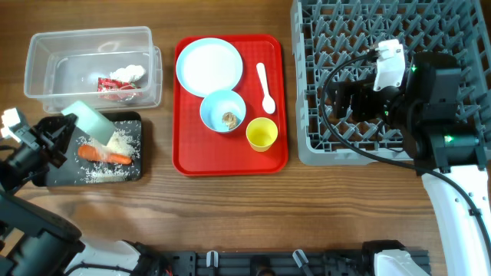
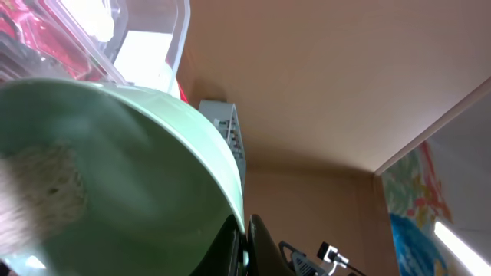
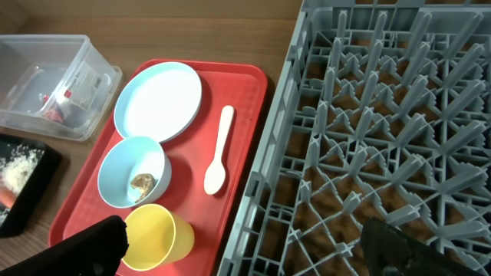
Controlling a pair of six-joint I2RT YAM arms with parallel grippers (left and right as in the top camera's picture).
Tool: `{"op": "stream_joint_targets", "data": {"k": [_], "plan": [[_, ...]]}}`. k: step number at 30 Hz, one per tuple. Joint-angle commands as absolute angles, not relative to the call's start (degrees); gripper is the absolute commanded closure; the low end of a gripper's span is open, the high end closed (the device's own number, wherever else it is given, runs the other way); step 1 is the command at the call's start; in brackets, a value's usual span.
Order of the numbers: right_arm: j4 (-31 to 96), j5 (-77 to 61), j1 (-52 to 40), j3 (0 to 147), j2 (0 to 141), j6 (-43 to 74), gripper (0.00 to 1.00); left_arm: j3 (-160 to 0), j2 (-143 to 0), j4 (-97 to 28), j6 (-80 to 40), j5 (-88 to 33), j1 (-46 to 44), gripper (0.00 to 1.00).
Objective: Sort waste into correct bins and load items into the dishwasher rack
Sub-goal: 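Carry the rice bowl over the black tray and tip the rice out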
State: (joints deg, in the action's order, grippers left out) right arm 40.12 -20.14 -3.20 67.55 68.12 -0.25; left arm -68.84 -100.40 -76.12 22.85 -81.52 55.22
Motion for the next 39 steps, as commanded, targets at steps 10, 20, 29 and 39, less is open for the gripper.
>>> {"op": "stream_joint_targets", "data": {"k": [10,20,29,39], "plan": [[40.10,-20.84,-3.03,68.14,68.31,0.14,0.00,-68.51,-99.37,-76.77,24.21,-83.99,55.70,0.96],[40.14,-20.84,-3.03,68.14,68.31,0.08,0.00,-68.51,-99.37,-81.19,23.62,-90.21,55.72,0.96],[40.14,-20.84,-3.03,68.14,68.31,0.01,0.00,-68.51,-99.35,-78.87,22.13,-89.32,55.79,0.96],[40.10,-20.84,-3.03,68.14,68.31,0.01,0.00,-68.51,-99.31,-79.44,22.33,-89.32,55.35,0.96]]}}
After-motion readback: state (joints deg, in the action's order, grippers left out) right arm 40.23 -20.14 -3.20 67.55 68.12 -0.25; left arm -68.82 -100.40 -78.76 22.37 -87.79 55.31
